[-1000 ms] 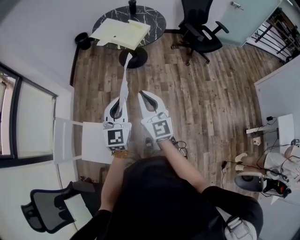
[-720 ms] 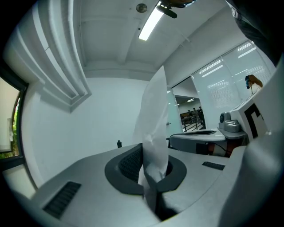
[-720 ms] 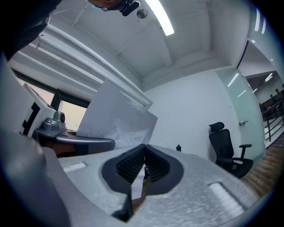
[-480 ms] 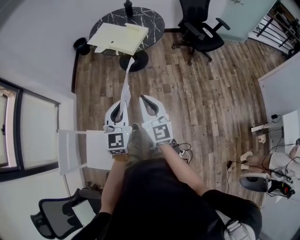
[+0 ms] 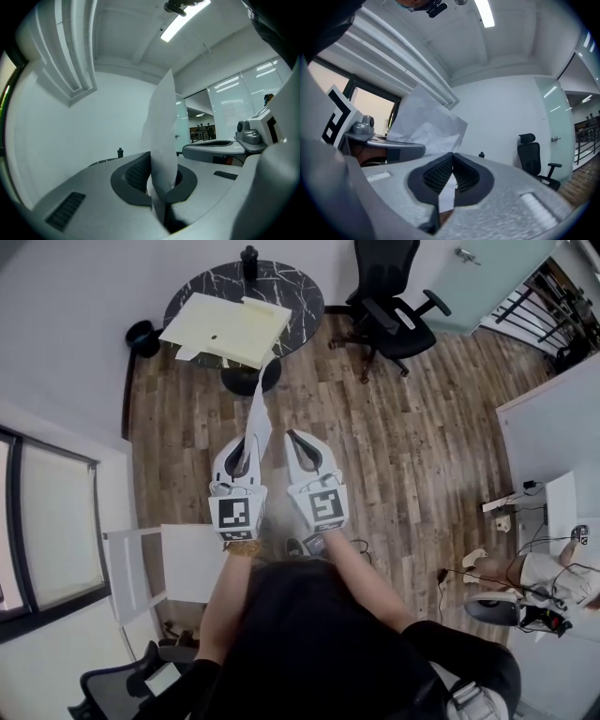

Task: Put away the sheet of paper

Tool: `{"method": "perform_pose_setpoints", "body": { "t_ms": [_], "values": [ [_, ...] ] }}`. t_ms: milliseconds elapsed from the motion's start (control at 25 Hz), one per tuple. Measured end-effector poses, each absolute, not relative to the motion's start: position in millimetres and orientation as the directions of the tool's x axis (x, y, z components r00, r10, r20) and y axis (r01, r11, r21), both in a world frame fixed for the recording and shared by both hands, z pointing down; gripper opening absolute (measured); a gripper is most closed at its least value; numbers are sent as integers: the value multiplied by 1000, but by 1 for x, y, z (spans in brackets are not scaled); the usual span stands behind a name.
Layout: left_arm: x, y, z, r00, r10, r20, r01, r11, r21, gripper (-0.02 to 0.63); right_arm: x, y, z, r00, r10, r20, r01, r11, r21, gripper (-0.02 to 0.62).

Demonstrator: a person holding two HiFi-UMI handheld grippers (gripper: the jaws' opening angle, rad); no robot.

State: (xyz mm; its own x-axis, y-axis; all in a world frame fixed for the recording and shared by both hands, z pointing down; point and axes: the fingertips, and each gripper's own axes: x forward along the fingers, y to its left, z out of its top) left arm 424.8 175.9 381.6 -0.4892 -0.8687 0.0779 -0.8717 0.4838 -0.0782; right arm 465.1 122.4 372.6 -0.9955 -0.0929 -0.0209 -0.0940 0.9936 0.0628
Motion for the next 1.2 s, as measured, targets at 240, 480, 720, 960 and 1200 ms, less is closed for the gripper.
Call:
{"method": "perform_pose_setpoints", "body": {
  "t_ms": [240,480,720,960,1200],
  "values": [
    [345,163,375,-460,-886,57,-888,459,-30,9,383,105,375,-993,-121,10,-119,987,110,-2],
    [274,167,392,-449,-891,68,-892,451,24,9,318,89,375,-986,-161,33,-154,975,162,-2],
    [225,160,393,-404,-912,68,-913,407,29,9,277,64,365,-976,-216,15,-208,955,209,-2],
    [188,132,402,-365,-927,81,-928,369,44,9,244,42,368,-968,-247,48,-231,948,220,-2],
    [138,90,410,-330,-940,89,-941,335,47,9,196,-4,372,-969,-246,40,-233,951,205,-2]
  ]
}}
